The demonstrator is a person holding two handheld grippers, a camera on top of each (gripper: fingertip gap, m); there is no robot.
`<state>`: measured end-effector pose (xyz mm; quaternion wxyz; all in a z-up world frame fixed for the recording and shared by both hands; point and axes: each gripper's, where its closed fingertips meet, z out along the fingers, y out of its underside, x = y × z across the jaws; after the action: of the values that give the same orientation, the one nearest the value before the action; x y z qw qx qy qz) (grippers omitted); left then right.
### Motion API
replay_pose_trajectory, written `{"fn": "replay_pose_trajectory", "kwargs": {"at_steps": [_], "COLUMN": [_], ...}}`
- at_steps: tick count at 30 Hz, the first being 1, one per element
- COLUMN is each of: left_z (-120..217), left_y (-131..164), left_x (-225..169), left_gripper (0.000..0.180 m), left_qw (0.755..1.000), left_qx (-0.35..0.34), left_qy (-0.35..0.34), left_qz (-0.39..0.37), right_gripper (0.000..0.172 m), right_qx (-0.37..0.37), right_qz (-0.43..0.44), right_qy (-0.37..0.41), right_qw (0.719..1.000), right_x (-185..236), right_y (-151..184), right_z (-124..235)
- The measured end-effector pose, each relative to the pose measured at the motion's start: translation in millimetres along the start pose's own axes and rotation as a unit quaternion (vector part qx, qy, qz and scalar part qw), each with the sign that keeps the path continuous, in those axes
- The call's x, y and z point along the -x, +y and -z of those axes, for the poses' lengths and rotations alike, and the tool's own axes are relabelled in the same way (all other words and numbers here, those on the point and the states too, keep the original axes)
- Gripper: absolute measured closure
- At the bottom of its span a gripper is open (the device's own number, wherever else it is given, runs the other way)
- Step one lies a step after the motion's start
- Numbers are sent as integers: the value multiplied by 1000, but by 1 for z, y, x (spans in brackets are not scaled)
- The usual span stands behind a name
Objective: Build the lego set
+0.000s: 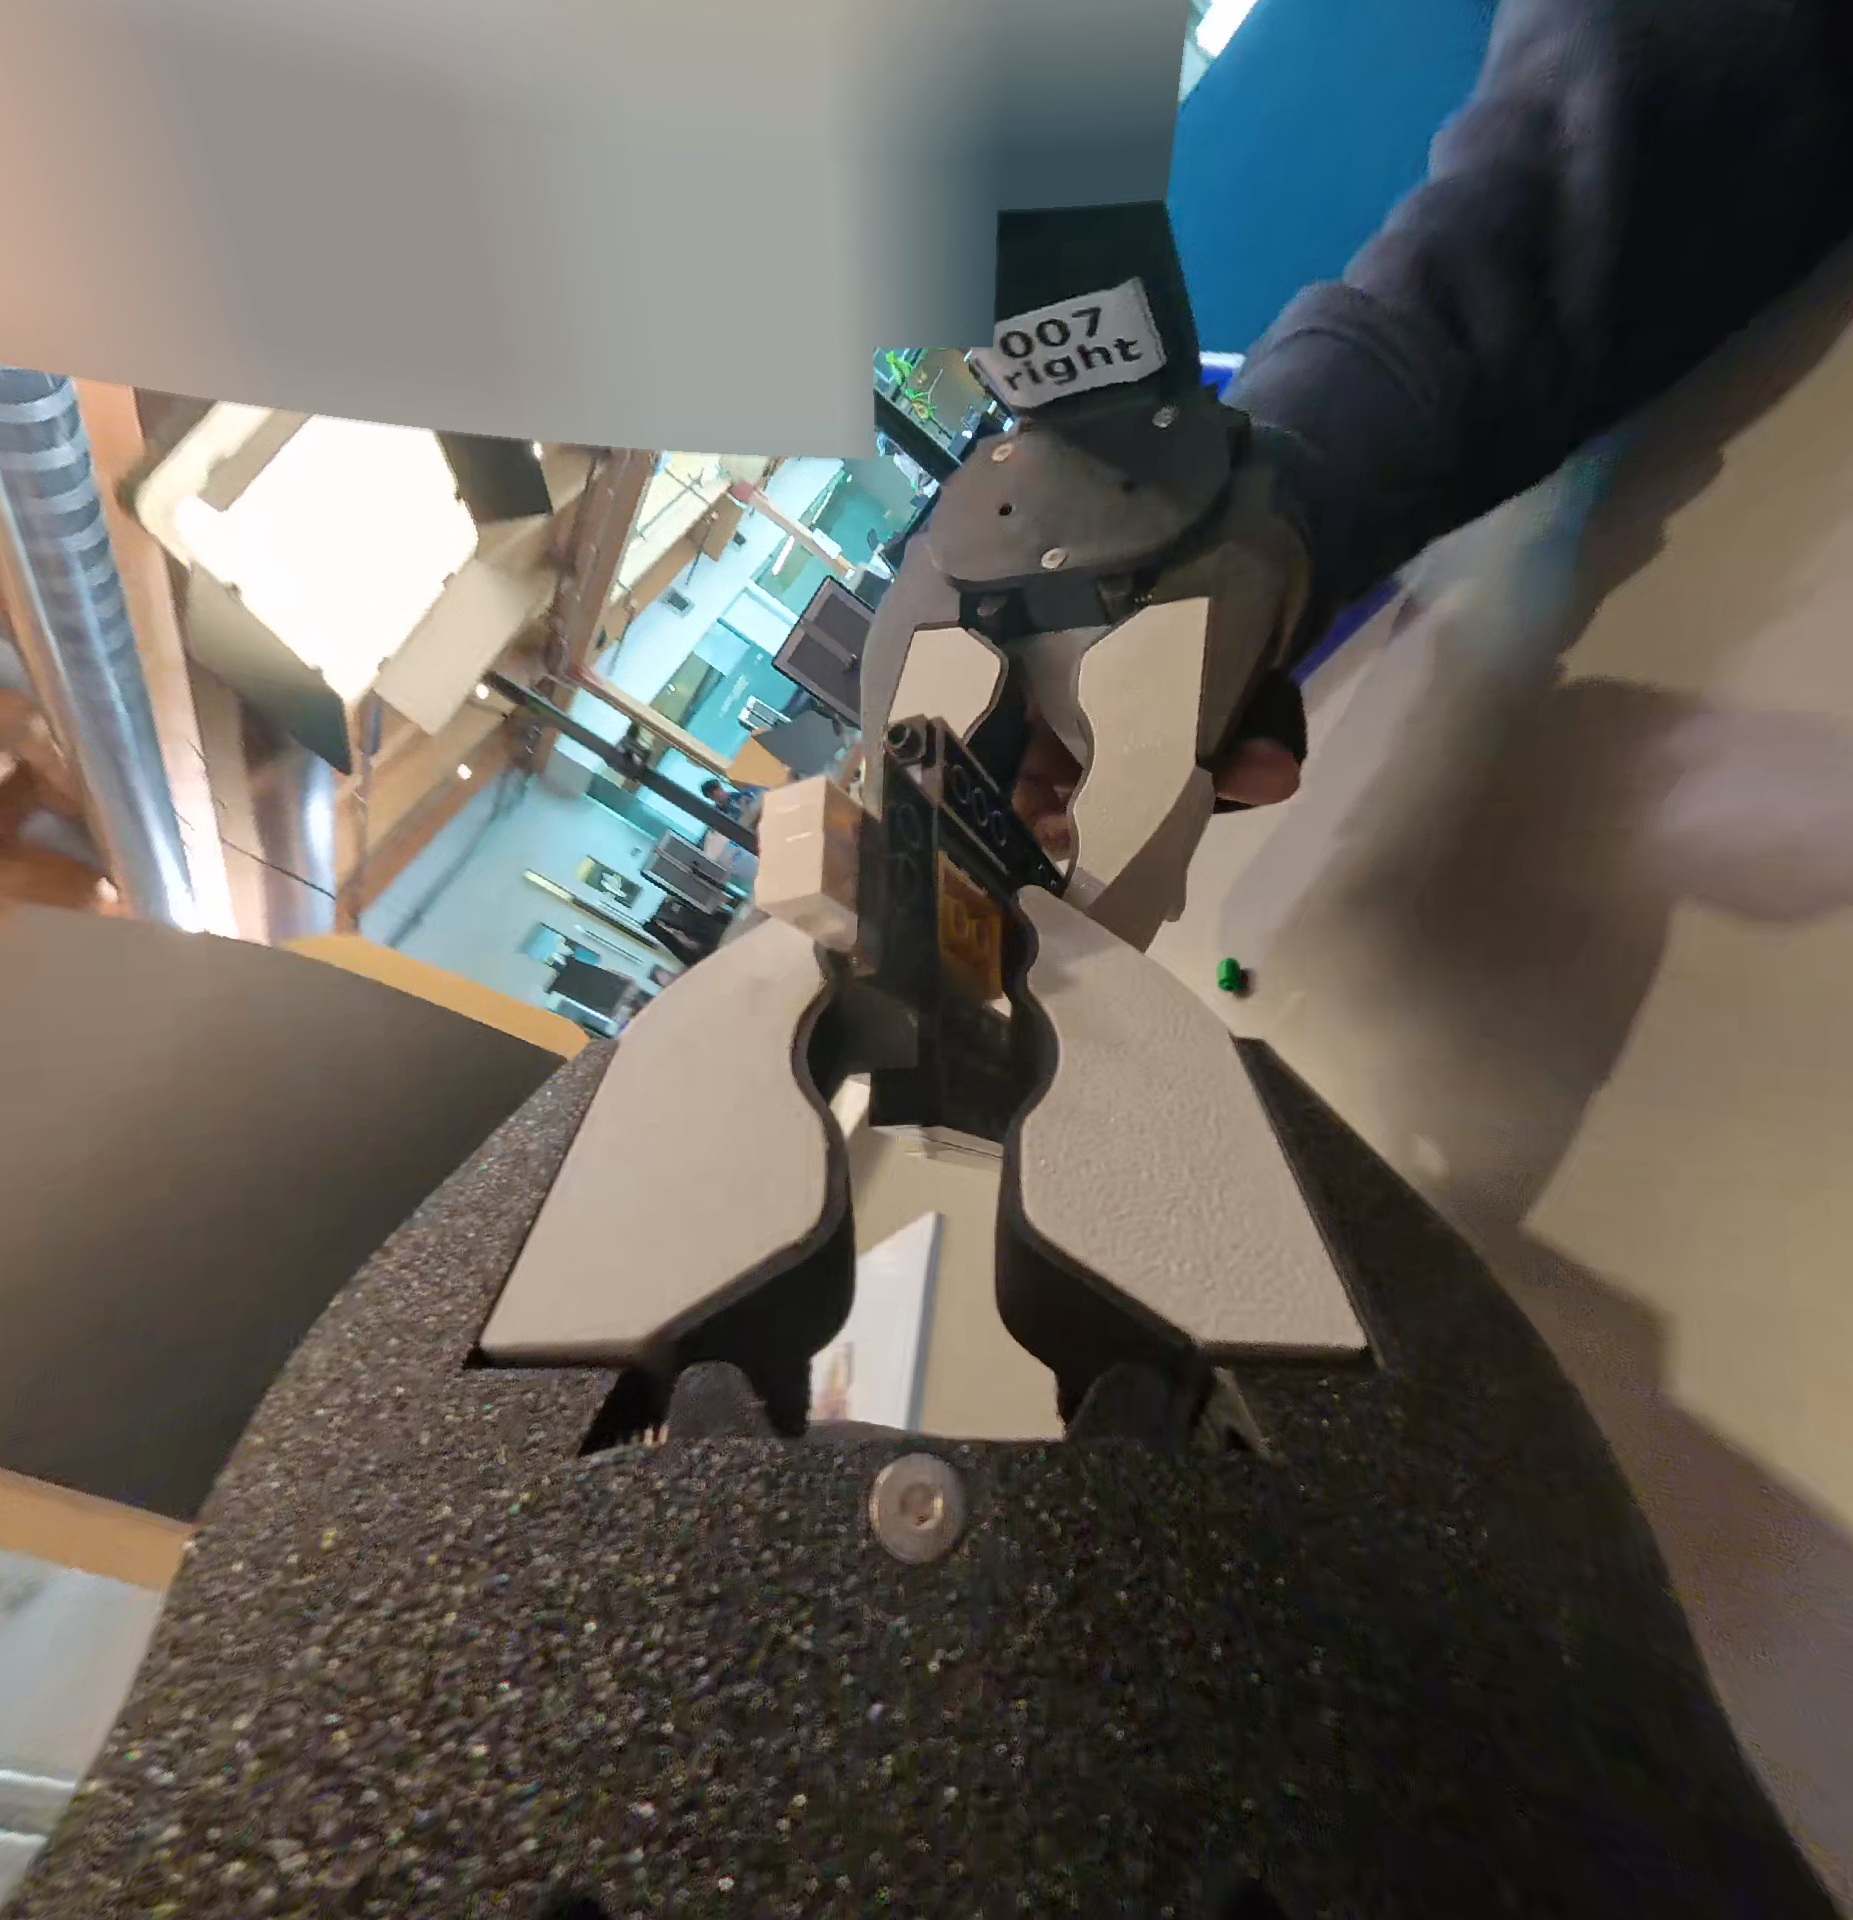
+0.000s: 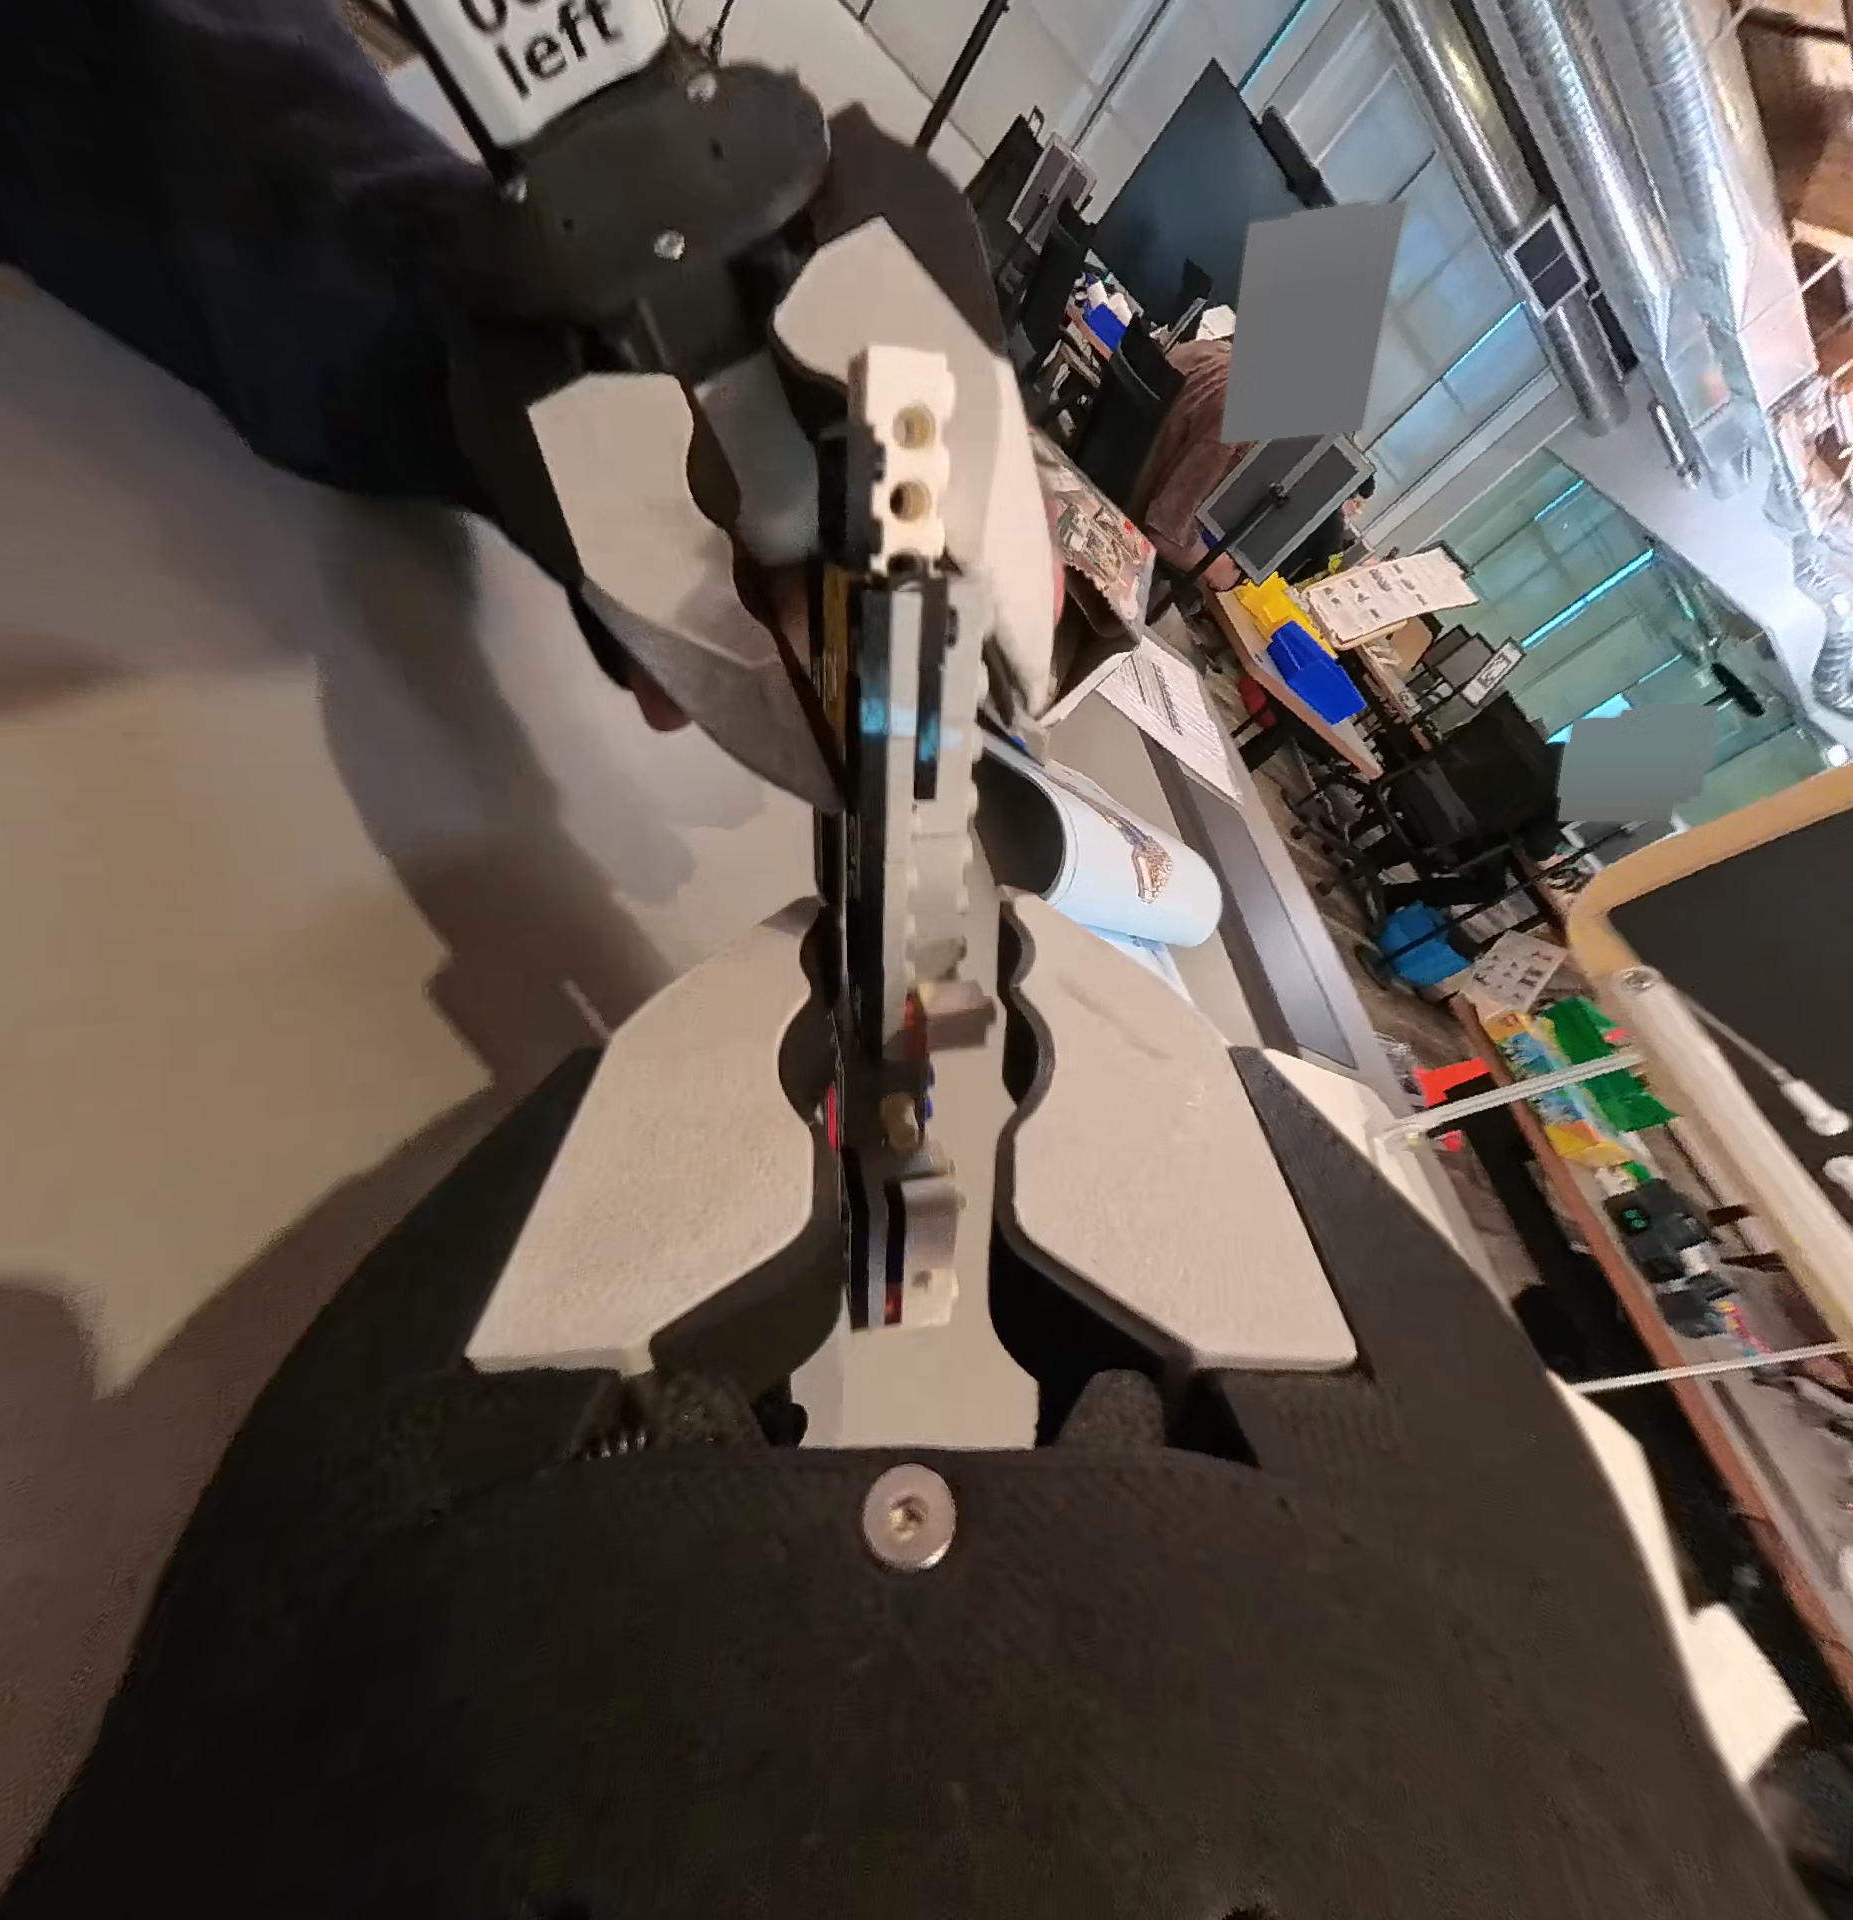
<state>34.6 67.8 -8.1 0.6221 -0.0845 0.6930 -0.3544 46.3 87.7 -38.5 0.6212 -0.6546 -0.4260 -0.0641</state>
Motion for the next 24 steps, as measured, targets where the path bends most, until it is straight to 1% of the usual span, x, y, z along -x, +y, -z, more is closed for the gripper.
{"fn": "replay_pose_trajectory", "kwargs": {"at_steps": [3,8,10,11,13,16,22,24], "left_z": [2,2,2,3,3,2,1,0], "left_y": [-1,0,0,0,-1,-1,3,5], "left_x": [-3,-11,-12,-12,-11,-1,17,20], "left_gripper": [154,154,154,154,153,150,140,141], "left_qw": [998,993,991,990,987,987,988,988], "left_qx": [5,14,17,18,23,33,51,61], "left_qy": [-2,11,12,10,6,-28,-90,-100], "left_qz": [-59,-113,-134,-142,-157,-157,-118,-105], "right_gripper": [142,143,146,150,149,149,149,149], "right_qx": [9,12,19,19,19,17,19,22], "right_qz": [39,104,134,146,162,165,141,137], "right_qy": [6,21,28,36,56,96,157,172], "right_qw": [999,994,990,988,985,982,977,975], "right_x": [1,5,7,7,5,-3,-17,-20], "right_y": [4,2,3,3,3,2,1,3], "right_z": [2,2,1,0,-1,-2,-2,-2]}}
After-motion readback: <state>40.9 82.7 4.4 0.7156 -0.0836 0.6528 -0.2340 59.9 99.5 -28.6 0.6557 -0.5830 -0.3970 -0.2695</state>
